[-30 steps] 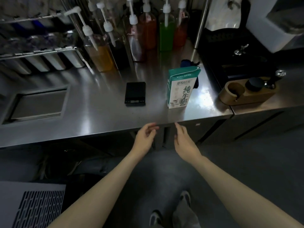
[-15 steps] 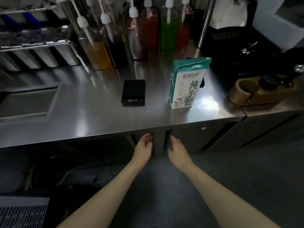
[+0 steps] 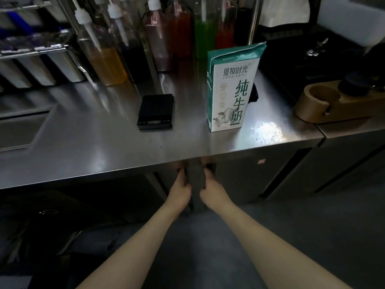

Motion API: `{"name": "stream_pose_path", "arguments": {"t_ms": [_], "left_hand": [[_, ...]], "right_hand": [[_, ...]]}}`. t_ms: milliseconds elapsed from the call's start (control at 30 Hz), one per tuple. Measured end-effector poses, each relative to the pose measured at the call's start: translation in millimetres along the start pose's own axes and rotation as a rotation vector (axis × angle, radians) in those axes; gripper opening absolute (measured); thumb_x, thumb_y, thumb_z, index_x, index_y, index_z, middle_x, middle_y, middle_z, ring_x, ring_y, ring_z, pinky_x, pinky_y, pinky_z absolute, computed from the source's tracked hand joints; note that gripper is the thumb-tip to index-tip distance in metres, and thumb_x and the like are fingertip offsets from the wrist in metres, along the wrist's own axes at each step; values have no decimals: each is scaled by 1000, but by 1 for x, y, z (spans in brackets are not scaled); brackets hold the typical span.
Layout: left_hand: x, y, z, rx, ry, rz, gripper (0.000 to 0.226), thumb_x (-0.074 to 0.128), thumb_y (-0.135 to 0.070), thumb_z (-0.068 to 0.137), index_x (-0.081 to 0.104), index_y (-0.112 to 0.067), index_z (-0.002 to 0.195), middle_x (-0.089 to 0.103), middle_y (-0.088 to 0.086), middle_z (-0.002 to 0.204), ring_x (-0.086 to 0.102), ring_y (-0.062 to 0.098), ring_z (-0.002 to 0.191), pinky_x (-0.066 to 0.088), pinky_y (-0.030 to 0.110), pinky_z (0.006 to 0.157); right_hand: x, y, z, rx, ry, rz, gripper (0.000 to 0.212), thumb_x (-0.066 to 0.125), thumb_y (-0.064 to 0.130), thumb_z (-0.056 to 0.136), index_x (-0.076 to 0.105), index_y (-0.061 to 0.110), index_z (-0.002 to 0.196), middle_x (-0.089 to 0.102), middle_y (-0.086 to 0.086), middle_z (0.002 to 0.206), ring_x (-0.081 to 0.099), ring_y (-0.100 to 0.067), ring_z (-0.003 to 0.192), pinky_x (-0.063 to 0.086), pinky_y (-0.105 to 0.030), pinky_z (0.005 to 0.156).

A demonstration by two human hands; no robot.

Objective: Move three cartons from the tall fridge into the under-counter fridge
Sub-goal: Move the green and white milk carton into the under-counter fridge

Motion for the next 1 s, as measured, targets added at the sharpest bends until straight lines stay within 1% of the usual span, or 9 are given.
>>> {"name": "stream_pose_path", "arguments": {"t_ms": [100,233,333,433,567,633,700,767,1000], "left_hand": [[-1,2,1,3,-1,10,61,44,2,100,36,-17,158,51,-4,147,48,6,131,39,-1,89],[1,-3,-3,14,20,-2,61,46,-5,101,34,-16,160,48,1,156,46,7,135,37,15,103],[3,1,-17,38,37,10,60,48,-14,103,33,-24,160,51,-6,150,47,7,136,38,11,100],[8,9,-37,42,55,49,53,49,-24,106,37,-29,158,53,-5,151,48,11,138,37,29,115],[-2,8,-66,23,-71,73,49,43,-54,105,53,-25,144,64,-12,129,57,12,125,44,24,95],[-3,8,-79,5,-77,115,48,38,-59,105,58,-27,134,66,-13,115,62,12,114,49,26,90],[6,15,-92,-56,-8,209,50,37,-61,104,63,-25,126,70,-1,118,65,19,113,52,41,100],[19,20,-103,-104,78,290,53,41,-65,101,68,-21,117,74,3,115,68,21,109,53,45,101],[94,17,-140,-90,406,506,57,49,-69,94,72,-19,106,77,1,103,72,15,96,50,29,75]], "right_hand": [[3,0,-5,-32,-5,-37,73,55,9,92,24,17,157,59,-18,139,63,-39,114,49,-33,84],[2,1,-6,-35,6,-62,76,56,9,90,22,17,157,59,-19,138,63,-41,111,48,-35,80],[1,-2,-17,-57,19,-83,75,58,8,89,24,17,155,56,-18,140,62,-40,115,51,-39,86],[1,-10,-39,-77,19,-76,74,61,13,92,25,19,156,52,-12,146,60,-34,123,51,-41,95],[-2,-24,-67,-57,10,-1,66,67,34,92,34,28,149,62,-2,134,64,-23,116,54,-45,96],[-5,-32,-86,-45,-3,32,67,69,42,90,36,26,146,62,0,131,64,-20,114,54,-41,94],[-10,-43,-109,-42,-23,34,69,71,45,87,37,23,144,61,0,130,63,-19,114,53,-36,90],[-16,-59,-130,-24,-53,23,70,71,53,86,40,22,141,60,1,129,62,-19,114,53,-38,90],[-52,-107,-187,86,-109,60,99,58,93,61,45,24,131,55,4,125,59,-14,107,56,-40,89]]}}
Point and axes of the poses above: each hand's wrist, its own z-axis towards the middle knuckle, its own x-axis out of the palm, y = z × x, the point moved 10 cm from there along z, towards the middle knuckle
